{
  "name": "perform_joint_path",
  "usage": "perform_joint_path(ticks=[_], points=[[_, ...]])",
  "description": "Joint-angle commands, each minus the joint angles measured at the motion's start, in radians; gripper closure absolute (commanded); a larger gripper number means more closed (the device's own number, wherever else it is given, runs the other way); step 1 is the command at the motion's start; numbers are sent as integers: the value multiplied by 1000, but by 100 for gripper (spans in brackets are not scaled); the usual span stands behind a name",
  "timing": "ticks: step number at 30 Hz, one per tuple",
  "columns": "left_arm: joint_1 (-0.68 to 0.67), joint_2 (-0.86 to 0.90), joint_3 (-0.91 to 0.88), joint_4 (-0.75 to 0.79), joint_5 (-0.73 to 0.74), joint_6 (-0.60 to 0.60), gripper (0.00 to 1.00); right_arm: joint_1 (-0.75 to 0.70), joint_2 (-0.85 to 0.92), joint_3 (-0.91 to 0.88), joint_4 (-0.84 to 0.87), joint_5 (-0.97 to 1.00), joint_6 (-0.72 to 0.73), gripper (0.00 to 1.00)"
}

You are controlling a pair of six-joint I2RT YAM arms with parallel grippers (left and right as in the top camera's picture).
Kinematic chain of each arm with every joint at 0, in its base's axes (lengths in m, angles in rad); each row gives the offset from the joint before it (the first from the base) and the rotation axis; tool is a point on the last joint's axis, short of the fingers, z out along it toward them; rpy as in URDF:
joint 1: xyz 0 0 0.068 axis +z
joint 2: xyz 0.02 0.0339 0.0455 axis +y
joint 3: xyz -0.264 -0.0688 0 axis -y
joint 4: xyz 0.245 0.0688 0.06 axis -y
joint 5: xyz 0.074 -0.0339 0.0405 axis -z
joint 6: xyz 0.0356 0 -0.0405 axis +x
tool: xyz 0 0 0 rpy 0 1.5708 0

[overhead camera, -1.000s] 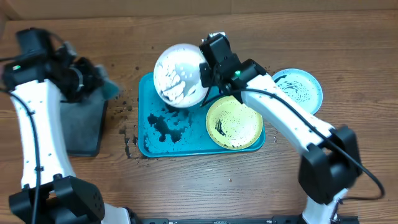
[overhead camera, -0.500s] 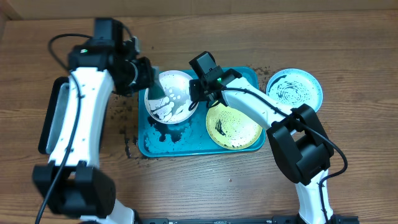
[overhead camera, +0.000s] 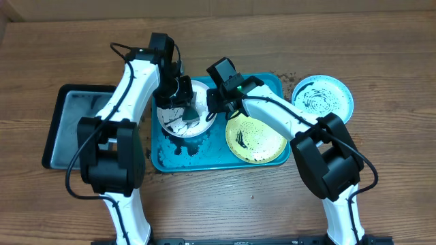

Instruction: Clean dirty plates on tray and stack at the side

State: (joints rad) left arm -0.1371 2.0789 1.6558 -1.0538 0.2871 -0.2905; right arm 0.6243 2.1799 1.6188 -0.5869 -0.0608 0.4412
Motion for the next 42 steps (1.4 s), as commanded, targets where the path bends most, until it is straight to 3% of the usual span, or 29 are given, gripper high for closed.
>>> perform_joint_path(ticks=[1,10,16,24,27,32,38,42], points=[[-14,38,0,1,-2,37,96,5,55,3,24,-12,5,96],[-66,93,0,5,-8,37,96,5,72,3,51,-12,5,96],[-81,143,0,2,-87,36,96,5,72,3,47,-12,5,96],[-77,146,0,-27,-494,-27,96,5,72,3,40,-12,4,96],[-73,146,2,-37,-586,-59,96,5,72,3,39,-12,5,96],[-74,145,8,-37,-547,-84,96,5,72,3,40,-12,4,96],[-97,145,8,2,-146,-83,96,5,72,3,43,-12,5,96],[-122,145,8,52,-44,-84,96,5,72,3,42,-12,5,96]])
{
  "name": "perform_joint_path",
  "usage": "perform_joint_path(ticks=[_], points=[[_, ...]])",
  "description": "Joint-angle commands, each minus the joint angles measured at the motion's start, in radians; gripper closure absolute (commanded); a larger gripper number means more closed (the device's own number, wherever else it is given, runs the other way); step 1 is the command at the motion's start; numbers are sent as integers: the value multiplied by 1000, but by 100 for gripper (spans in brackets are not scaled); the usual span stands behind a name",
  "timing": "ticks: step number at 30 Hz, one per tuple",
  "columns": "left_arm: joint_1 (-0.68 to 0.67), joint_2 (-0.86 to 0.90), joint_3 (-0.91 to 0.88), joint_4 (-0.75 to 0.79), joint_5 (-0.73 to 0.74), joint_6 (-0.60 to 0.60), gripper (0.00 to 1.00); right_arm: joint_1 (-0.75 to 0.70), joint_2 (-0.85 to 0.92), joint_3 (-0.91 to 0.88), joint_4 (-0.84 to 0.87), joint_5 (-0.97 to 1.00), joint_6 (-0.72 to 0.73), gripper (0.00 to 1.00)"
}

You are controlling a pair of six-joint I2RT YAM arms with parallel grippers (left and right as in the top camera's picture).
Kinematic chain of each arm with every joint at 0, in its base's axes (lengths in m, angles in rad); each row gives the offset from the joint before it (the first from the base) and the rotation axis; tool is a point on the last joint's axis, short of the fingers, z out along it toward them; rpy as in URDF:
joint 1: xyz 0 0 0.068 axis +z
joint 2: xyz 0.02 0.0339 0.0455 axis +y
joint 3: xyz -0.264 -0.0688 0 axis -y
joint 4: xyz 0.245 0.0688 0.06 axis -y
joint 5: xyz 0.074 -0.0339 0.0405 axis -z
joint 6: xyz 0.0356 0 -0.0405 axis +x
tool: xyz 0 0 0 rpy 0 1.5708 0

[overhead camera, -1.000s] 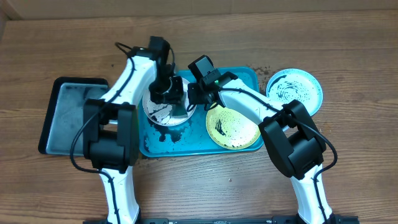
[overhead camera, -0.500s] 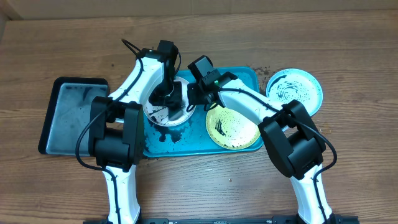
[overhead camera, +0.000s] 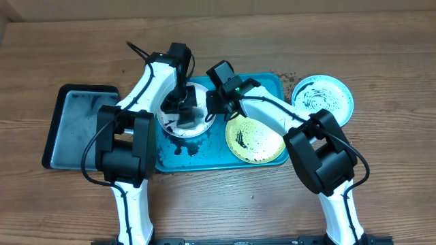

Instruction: Clean dirty plates on tray and stack at the side

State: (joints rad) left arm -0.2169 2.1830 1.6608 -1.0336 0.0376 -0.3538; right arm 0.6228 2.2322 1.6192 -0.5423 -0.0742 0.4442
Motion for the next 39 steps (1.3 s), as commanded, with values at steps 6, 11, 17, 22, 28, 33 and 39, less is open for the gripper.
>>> perform_joint_path(ticks=[6,11,17,22,28,33,39], points=[[-41,41,3,55,166,-21,96,6,20,3,-13,1,1,96],[-13,41,4,61,108,-19,96,6,20,3,-14,1,2,96],[91,40,91,-107,-69,29,96,6,20,3,-22,2,1,96],[188,39,267,-278,-39,29,96,6,19,11,3,1,1,96],[272,-18,471,-432,8,28,96,4,-21,34,3,5,-58,96],[341,-145,513,-456,45,28,96,4,-100,76,-27,41,-145,96],[421,-293,513,-474,40,28,96,32,-238,98,-57,203,-300,96]])
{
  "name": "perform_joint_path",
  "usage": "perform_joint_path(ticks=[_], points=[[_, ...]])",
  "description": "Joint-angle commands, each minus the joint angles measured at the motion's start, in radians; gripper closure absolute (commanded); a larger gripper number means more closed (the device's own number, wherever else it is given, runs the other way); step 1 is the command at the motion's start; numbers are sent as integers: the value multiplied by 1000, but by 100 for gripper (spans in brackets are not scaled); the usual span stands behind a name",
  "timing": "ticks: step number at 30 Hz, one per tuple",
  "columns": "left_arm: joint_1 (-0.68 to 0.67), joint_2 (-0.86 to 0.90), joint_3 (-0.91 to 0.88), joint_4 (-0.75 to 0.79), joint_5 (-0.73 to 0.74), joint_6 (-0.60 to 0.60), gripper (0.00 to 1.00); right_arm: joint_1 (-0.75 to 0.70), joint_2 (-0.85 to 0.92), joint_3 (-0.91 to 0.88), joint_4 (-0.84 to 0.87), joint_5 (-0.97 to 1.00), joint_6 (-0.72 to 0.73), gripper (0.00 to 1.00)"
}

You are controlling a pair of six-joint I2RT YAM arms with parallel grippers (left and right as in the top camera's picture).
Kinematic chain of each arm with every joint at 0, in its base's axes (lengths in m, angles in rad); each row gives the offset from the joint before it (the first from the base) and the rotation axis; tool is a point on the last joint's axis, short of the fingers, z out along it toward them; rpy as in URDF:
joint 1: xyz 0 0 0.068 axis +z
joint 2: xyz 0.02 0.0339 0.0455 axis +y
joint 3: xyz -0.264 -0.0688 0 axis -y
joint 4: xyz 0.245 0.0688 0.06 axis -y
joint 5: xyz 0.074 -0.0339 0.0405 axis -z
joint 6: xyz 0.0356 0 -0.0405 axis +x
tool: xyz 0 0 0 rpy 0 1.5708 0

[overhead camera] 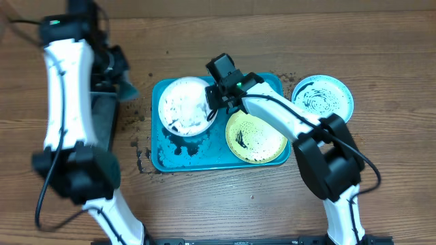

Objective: Clean dirty plates on tray and stack at the side
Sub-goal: 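Withdraw the sponge and lift the white plate with the right gripper, then lower the white plate onto the light-blue plate and release it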

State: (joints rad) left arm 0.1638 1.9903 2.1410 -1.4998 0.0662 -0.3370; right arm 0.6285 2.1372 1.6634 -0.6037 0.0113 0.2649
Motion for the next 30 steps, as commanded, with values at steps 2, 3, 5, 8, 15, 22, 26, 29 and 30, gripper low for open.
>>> perform_joint_path(ticks=[2,3,5,8,15,22,26,29,30], points=[[73,-125,33,-13,2,11,96,50,-186,53,4,212,-175,96],[89,-132,33,-19,-11,11,96,66,-207,53,4,269,-208,96],[119,-135,33,-32,-50,12,96,104,-244,53,4,378,-268,96],[164,-132,21,-39,-89,7,96,179,-288,54,8,537,-356,96],[204,-127,-33,-13,-87,-8,96,368,-303,54,161,1014,-768,96],[209,-127,-41,-6,-69,-11,96,460,-303,54,407,1126,-1103,96],[209,-127,-41,-6,-69,-11,96,465,-303,54,443,1153,-1166,96],[209,-127,-41,-6,-68,-11,96,465,-303,54,442,1159,-1190,96],[209,-127,-41,-6,-66,-11,96,465,-303,54,442,1159,-1190,96]])
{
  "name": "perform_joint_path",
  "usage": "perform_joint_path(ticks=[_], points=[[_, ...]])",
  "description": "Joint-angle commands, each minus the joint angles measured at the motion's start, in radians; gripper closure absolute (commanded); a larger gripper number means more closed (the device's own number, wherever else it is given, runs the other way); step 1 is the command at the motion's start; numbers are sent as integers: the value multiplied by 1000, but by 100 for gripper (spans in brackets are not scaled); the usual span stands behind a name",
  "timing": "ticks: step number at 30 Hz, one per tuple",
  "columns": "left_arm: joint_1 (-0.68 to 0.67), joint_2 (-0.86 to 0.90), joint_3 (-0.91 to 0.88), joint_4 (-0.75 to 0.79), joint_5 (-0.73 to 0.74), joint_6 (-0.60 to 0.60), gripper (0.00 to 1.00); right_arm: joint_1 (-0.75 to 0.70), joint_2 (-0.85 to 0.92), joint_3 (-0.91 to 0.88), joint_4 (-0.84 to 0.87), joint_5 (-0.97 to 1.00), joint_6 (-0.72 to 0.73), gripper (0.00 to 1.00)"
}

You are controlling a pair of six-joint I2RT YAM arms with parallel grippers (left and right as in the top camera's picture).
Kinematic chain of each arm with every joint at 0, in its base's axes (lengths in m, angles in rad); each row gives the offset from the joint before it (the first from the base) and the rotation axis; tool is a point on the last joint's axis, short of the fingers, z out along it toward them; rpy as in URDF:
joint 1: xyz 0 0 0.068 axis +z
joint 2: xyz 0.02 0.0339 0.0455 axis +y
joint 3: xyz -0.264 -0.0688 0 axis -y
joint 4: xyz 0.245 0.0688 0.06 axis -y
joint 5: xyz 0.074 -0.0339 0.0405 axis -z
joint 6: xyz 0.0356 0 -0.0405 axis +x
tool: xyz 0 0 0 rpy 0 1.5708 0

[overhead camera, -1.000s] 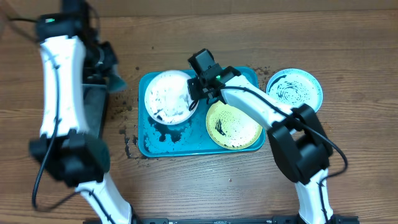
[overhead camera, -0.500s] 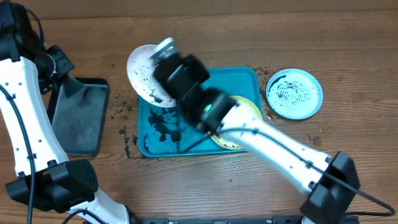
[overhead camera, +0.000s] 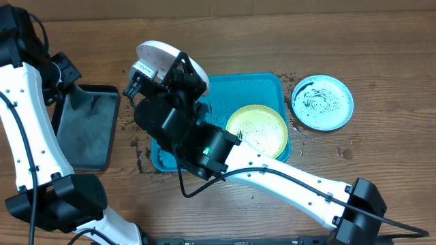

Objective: Clean dirty plates on tray and stack at the side
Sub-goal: 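Lower the white plate onto the light-blue plate and release it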

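Note:
My right gripper (overhead camera: 141, 73) is shut on the rim of the white plate (overhead camera: 161, 57). It holds the plate tilted in the air over the far left corner of the teal tray (overhead camera: 253, 90). The right arm is raised near the camera and hides the tray's left half. A yellow-green plate (overhead camera: 257, 131) with dark specks lies in the tray's right half. On the table to the right rests a blue plate (overhead camera: 322, 102) with black smears. My left gripper (overhead camera: 69, 76) is shut on a dark wiping tool (overhead camera: 80, 96) over the far edge of the dark bin tray (overhead camera: 85, 133).
Dark crumbs (overhead camera: 139, 146) lie on the wooden table between the two trays. More crumbs (overhead camera: 287, 78) sit by the teal tray's far right corner. A wet spot (overhead camera: 343, 152) marks the table at the right.
The white plate lay in the teal tray with my right gripper at its rim; now it is held tilted in the air at the tray's far left. My left gripper has moved further left.
At first my left gripper's tool was on the dirty white plate while my right gripper held its rim, and the same held at the second moment. Then the plate looked mostly white, the left gripper was over the dark tray, and crumbs lay between the trays. Now the plate is lifted.

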State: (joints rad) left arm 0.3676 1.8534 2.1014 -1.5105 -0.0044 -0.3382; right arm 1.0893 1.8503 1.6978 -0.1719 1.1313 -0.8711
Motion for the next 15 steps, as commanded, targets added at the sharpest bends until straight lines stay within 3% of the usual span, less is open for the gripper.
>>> perform_joint_path(ticks=[1,6,9,13,14,15], points=[[4,10,-2,5,5,-10,96,4,-16,19,10,39,-54,96],[-2,10,-3,4,5,-10,96,-2,-16,19,9,39,-40,96],[-2,10,-3,4,5,-10,96,-17,-16,19,-13,38,66,96],[-1,10,-3,3,5,-10,96,-94,-16,18,-207,-68,422,96],[-2,10,-3,3,5,-10,96,-160,-15,18,-338,-200,645,96],[-2,10,-3,3,5,-10,96,-208,-14,18,-405,-292,779,96]])
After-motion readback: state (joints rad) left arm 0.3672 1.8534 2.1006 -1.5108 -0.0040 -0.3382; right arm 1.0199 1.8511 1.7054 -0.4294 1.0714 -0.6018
